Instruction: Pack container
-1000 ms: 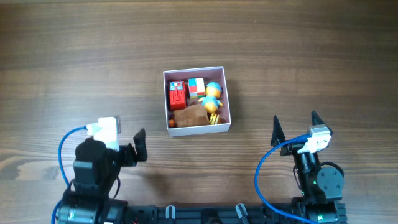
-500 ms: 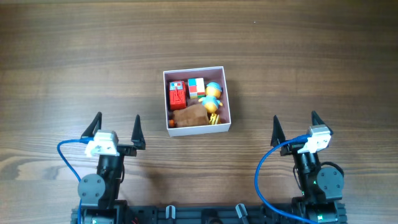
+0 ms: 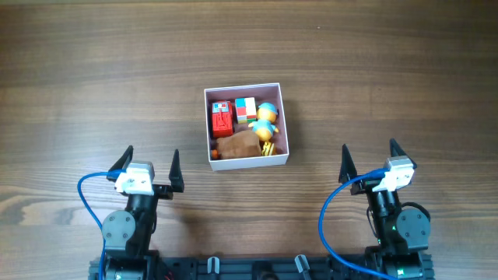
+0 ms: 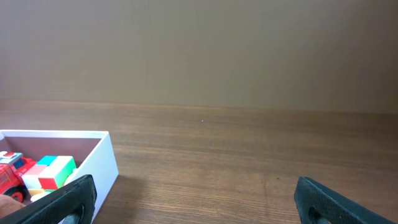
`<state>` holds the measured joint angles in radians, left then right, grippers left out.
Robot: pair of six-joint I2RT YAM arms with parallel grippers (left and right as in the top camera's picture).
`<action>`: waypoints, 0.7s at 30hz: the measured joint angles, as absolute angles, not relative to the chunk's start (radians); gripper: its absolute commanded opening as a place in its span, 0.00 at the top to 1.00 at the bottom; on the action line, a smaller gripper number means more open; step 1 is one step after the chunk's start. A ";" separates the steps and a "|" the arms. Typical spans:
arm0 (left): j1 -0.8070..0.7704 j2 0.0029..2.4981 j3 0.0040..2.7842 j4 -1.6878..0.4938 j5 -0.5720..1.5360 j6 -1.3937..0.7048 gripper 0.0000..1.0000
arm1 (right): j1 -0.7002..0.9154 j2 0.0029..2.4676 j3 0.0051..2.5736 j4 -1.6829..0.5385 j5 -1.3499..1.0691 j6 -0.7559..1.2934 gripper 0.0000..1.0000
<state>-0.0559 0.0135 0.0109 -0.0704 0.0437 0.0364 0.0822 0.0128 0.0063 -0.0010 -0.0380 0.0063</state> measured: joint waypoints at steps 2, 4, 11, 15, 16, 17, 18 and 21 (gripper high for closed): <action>-0.056 0.014 0.011 -0.071 0.017 -0.056 0.00 | 0.082 0.013 0.006 -0.001 -0.038 0.006 0.00; -0.056 0.014 0.011 -0.071 -0.011 -0.127 0.00 | 0.082 0.013 0.006 -0.001 -0.038 0.006 0.00; -0.056 0.014 0.011 -0.071 -0.028 -0.171 0.00 | 0.082 0.013 0.006 -0.001 -0.038 0.006 0.00; -0.056 0.014 0.011 -0.073 0.005 -0.115 0.00 | 0.082 0.013 0.006 -0.001 -0.038 0.006 0.00; -0.056 0.014 0.011 -0.073 0.008 -0.109 0.00 | 0.082 0.013 0.006 -0.001 -0.038 0.006 0.00; -0.056 0.014 0.011 -0.073 0.010 -0.105 0.00 | 0.082 0.013 0.006 -0.001 -0.038 0.006 0.00; -0.056 0.014 0.011 -0.073 0.010 -0.102 0.00 | 0.082 0.013 0.006 -0.001 -0.038 0.006 0.00; -0.056 0.014 0.011 -0.073 0.010 -0.103 0.00 | 0.082 0.013 0.006 -0.001 -0.038 0.006 0.00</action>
